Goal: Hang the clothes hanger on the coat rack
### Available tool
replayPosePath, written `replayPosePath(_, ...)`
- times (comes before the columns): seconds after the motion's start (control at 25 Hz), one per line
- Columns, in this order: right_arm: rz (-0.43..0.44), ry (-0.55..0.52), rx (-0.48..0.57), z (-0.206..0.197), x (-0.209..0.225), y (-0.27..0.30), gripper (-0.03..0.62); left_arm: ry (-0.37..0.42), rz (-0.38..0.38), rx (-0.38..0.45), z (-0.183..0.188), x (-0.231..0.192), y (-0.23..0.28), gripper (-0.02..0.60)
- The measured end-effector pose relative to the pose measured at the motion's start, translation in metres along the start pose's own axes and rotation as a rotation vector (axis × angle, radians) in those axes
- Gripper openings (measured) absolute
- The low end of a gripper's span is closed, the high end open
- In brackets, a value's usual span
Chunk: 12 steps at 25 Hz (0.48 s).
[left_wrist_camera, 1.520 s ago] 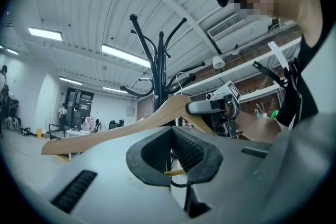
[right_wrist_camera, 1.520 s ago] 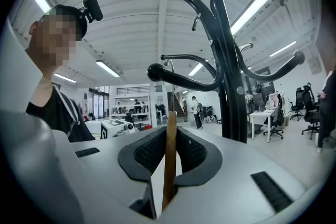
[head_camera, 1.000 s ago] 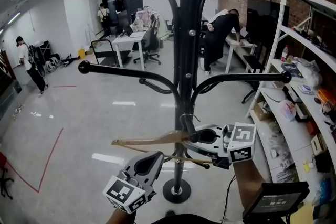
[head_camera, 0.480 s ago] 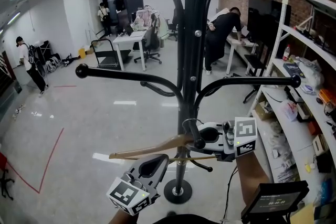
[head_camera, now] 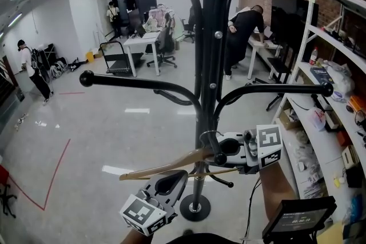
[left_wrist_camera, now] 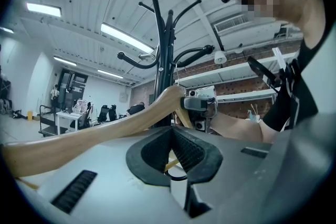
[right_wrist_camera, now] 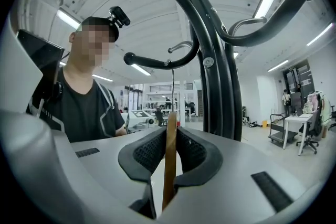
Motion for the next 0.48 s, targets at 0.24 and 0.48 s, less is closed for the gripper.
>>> replayPosePath(0.24,-0.012,-0.036,-0.003,-0.001,0.0,-0.003,0.057,-0.007,-0.001,-0.017,-0.002,-0.001,-0.001,-0.002)
replayPosePath(0.48,-0.051,-0.067,0.015,-0.003,0.002,-0.015,0.058,0.008,0.002,0.005,0.001,-0.002,0.001,-0.002)
Point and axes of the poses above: the fingertips, and each gripper's own axes: y forward along the fingers, x to its right, z out of its top, the point moved 7 cm from there along -y, backward along the fingers, and after that the axes turned 6 degrees about -x, right-handed, at the moved point
